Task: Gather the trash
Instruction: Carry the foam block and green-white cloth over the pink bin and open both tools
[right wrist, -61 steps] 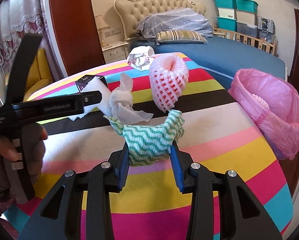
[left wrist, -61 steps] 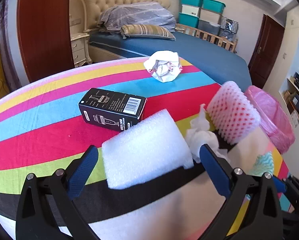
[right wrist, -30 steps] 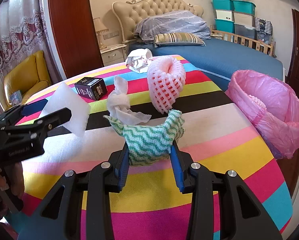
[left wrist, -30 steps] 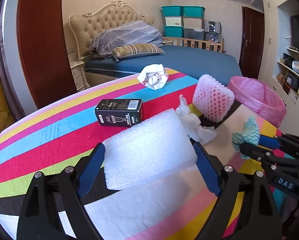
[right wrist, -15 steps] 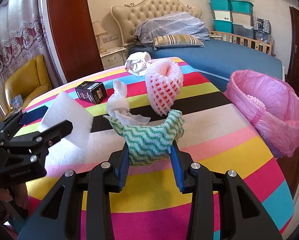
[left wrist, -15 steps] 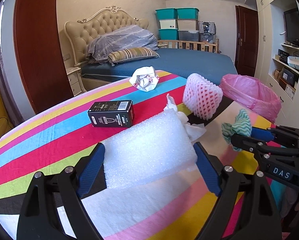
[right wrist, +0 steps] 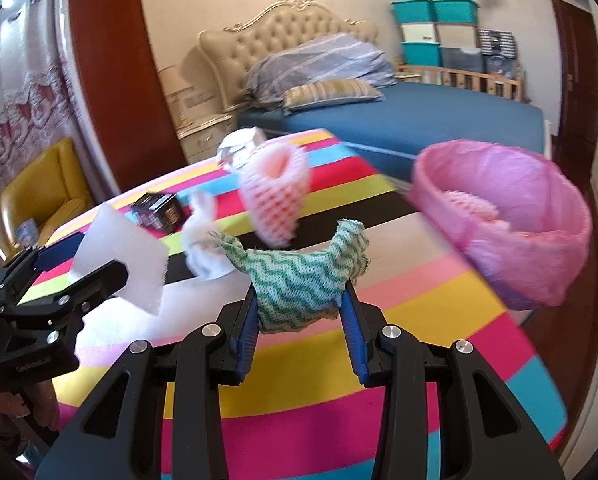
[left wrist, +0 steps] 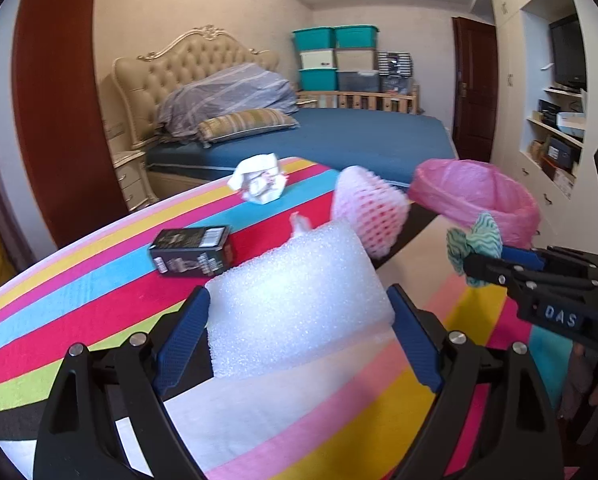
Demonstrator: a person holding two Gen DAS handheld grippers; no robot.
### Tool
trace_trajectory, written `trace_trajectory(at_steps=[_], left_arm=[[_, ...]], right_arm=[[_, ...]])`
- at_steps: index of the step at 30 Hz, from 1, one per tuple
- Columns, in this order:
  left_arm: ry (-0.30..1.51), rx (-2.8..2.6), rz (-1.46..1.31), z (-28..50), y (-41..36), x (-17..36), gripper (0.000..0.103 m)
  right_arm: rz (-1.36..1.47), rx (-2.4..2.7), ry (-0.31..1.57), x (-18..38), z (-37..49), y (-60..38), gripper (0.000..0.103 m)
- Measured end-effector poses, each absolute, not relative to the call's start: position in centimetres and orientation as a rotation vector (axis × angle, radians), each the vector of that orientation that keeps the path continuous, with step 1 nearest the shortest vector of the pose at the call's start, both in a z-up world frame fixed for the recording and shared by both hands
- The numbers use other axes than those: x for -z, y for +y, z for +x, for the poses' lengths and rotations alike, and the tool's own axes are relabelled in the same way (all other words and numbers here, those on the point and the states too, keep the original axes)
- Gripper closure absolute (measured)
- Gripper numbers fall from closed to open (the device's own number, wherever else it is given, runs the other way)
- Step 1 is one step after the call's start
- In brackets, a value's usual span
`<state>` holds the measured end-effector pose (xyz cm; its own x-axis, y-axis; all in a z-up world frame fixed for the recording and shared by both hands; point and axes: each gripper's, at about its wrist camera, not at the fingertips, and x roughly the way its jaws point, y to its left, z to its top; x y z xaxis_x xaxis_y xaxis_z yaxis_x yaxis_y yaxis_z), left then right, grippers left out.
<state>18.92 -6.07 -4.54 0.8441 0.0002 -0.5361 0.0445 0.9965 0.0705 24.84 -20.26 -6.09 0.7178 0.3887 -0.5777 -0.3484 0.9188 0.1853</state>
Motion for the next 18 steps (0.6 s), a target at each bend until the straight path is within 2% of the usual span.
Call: trace_trajectory(at_steps=[18], left_arm=[[0.54, 0.313, 0.105, 25.2, -14.4, 1.1, 0.017]], right_arm=[[0.092, -0.206, 0.588, 4.7, 27.4, -29.6, 0.066]])
